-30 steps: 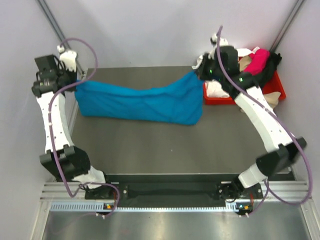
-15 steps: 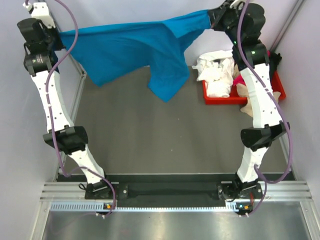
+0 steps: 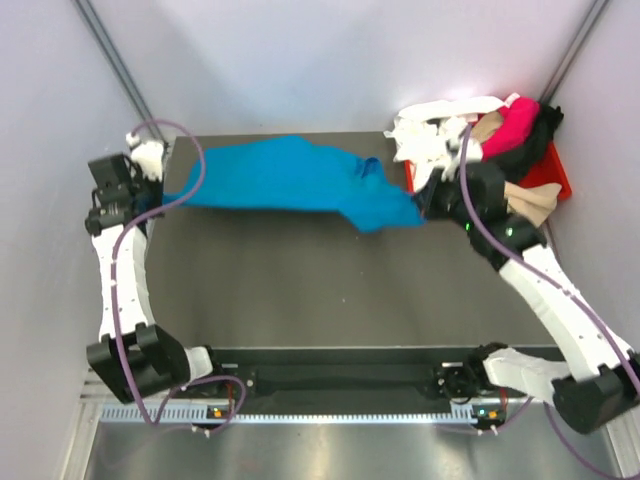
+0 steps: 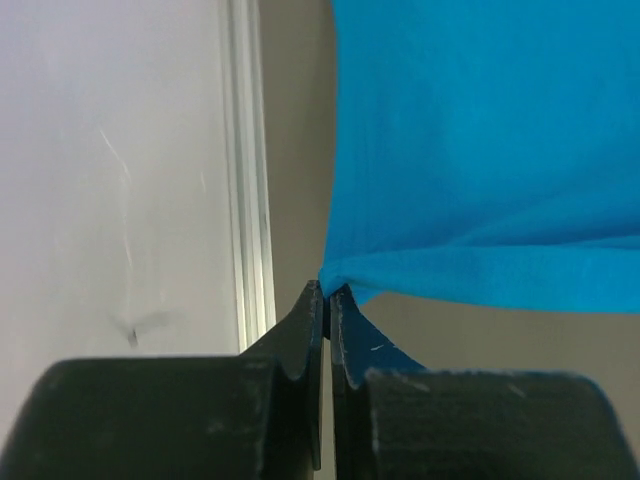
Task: Fold and stack the t-shirts
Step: Flatten the tshirt out, then fold the tshirt
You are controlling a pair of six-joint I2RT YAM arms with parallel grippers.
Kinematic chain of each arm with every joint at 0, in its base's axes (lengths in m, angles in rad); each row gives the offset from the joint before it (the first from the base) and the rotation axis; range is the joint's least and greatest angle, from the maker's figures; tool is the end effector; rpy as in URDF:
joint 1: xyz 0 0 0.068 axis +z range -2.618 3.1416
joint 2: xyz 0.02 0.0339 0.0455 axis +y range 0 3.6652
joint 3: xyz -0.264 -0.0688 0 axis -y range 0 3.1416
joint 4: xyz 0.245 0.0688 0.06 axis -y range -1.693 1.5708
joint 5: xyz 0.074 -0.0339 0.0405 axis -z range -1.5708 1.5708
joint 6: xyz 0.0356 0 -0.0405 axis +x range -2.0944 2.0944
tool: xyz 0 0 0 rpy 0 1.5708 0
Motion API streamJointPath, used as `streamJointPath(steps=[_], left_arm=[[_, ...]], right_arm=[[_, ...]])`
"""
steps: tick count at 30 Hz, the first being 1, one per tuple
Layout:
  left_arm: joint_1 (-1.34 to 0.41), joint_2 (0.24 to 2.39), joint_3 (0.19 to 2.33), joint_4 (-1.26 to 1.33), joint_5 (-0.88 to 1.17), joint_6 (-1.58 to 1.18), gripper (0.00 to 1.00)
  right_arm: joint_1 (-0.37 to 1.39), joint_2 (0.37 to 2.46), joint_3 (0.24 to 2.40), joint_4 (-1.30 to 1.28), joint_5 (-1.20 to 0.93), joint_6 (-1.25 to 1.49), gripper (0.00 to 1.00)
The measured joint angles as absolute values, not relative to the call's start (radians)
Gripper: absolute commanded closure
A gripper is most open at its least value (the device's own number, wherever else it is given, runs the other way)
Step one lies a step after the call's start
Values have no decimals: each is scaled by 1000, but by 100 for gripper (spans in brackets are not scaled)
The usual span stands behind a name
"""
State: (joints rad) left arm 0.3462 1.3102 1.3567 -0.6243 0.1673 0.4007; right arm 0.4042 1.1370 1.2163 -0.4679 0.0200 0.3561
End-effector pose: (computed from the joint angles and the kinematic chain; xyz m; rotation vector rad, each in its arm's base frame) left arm 0.2704 0.0912 0.3803 0.1561 2.1448 0.2569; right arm 0.2301 0.0976 0.3907 -0.0345 1.9899 0.4771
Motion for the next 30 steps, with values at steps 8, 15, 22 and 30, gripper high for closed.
streamJointPath(steps=[8,15,22,30], left_arm=[[446,1158,1023,-847,102,656,100],[516,1134,847,-1006,22,826,100],[533,1181,799,-926,-1,832,100],[532,1336,878,-745,111,768,100]], right_arm=[[577,776,600,-551,24,596,100],[709,728,542,-612,7,728,100],[713,972,623,-548,31,656,100],[577,1338,810,-326,25,473,100]])
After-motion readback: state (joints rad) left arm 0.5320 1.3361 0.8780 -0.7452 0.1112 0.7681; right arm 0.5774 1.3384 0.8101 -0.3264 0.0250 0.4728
